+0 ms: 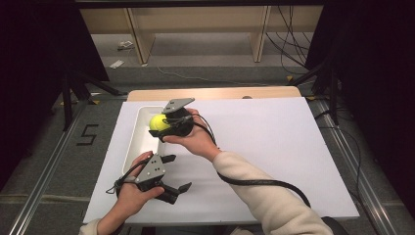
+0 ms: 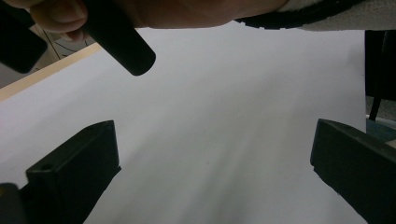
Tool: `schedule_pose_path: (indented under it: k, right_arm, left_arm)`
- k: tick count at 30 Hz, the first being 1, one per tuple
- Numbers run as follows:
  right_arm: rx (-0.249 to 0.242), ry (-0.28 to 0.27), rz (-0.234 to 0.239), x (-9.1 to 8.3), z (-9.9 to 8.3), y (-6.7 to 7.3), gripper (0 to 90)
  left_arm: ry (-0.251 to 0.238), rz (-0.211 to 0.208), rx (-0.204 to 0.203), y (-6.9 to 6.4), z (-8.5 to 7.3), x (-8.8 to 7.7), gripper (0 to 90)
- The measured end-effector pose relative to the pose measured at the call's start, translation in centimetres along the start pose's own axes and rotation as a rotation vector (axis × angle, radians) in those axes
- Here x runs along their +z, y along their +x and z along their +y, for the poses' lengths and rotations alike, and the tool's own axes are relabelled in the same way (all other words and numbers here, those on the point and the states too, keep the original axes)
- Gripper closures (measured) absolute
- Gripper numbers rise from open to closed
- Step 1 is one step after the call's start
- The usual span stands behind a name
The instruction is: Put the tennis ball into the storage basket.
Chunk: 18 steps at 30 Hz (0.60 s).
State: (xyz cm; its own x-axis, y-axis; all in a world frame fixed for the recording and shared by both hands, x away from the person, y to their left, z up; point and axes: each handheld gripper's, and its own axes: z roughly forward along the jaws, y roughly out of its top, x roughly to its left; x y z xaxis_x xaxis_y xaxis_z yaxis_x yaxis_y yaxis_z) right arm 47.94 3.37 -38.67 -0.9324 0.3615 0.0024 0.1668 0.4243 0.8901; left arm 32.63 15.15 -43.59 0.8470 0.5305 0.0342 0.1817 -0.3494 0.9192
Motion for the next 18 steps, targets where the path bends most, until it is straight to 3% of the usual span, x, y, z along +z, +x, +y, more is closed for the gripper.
schedule_pose_path:
  k: [18]
  right_arm:
    - [-0.020,0.028,0.033,1.8,1.1,0.3,26.7]
  left_arm:
    - [0.003,-0.004,0.003,0.0,0.0,0.0,0.6]
